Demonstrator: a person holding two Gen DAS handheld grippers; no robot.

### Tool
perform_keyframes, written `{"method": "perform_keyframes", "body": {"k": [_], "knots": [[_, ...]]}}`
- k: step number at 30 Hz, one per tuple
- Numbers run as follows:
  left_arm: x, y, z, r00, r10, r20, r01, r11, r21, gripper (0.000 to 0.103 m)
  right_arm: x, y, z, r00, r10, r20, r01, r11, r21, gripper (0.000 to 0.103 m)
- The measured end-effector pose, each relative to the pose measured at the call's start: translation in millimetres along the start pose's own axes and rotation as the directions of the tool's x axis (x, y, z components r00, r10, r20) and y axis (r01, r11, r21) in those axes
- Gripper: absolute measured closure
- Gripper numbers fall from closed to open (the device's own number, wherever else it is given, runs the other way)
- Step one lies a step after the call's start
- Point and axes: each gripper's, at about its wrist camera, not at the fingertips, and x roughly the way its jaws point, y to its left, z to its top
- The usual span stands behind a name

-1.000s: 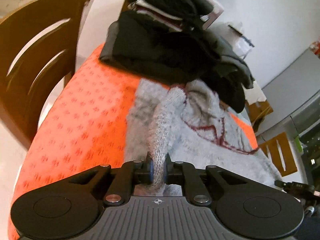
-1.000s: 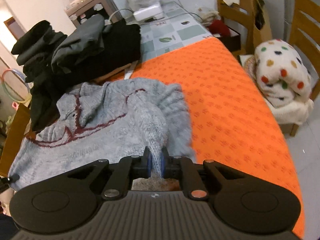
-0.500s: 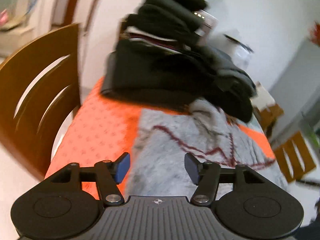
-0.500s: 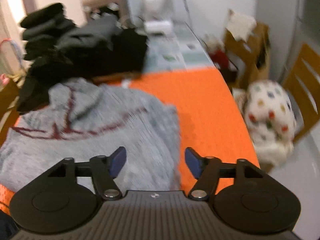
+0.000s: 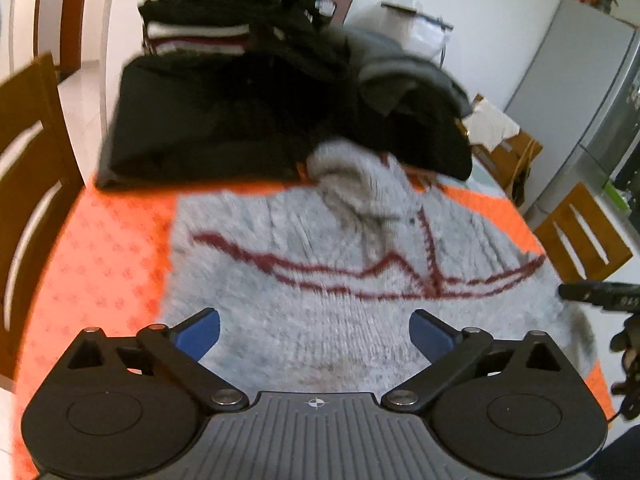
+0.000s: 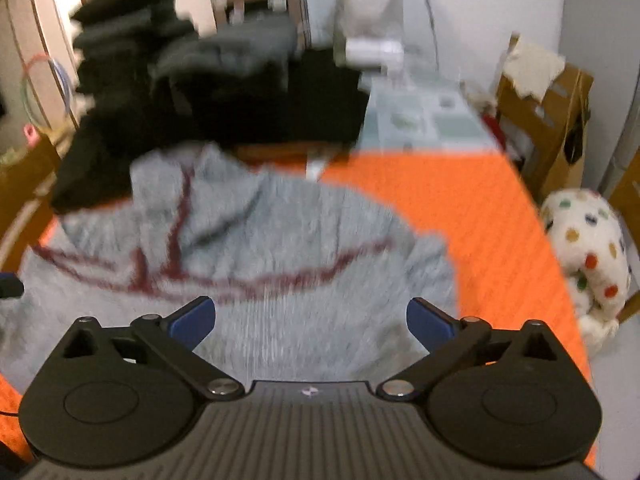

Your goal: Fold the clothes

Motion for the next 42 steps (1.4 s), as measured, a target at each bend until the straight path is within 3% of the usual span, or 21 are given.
{"method": "perform_keyframes", "body": {"k": [2,3,6,8,24,33,37,42], "knots": [[23.7,1.2,-12.1,0.997,0.040,-0.068,-0.040,0.999,-0.007,0.000,28.6,5.2,-13.3,0.995,-0.019,-0.099,0.020,1.000,0.008,0.000],[29.6,-0.6,-18.0,0.996,0.061,-0.068,-0.060,0.998,0.014,0.000,42.2,7.3,-23.2,0.989,-0.044,-0.138,0.047,0.999,0.014,0.000],[29.9,-10.4,-31.4,0.994,0.104,-0.018,-0.102,0.990,0.092,0.000,39.7,19.3,-50.1,0.991,-0.131,-0.022,0.131,0.991,-0.001,0.000],[26.8,-10.4,-35.6,0.994,0.105,-0.007,-0.104,0.990,0.095,0.000,33.0,25.0,-63.5,0.985,-0.167,0.038,0.166,0.986,0.017,0.000],[28.4,-8.6,-32.2,0.995,0.097,-0.018,-0.095,0.991,0.095,0.000,34.7,19.2,-62.1,0.988,-0.151,0.030,0.150,0.988,0.023,0.000],[32.2,-8.2,-26.8,0.995,0.092,-0.037,-0.087,0.991,0.102,0.000,41.4,13.0,-30.8,0.986,-0.102,-0.132,0.100,0.995,-0.025,0.000],[32.9,-7.3,-24.4,0.995,0.086,-0.047,-0.081,0.992,0.100,0.000,18.3,14.6,-2.6,0.996,-0.058,-0.062,0.058,0.998,-0.011,0.000],[33.5,-7.6,-22.9,0.995,0.085,-0.054,-0.079,0.991,0.105,0.000,11.4,35.8,48.8,1.000,0.018,0.018,-0.016,0.994,-0.109,0.000]]}}
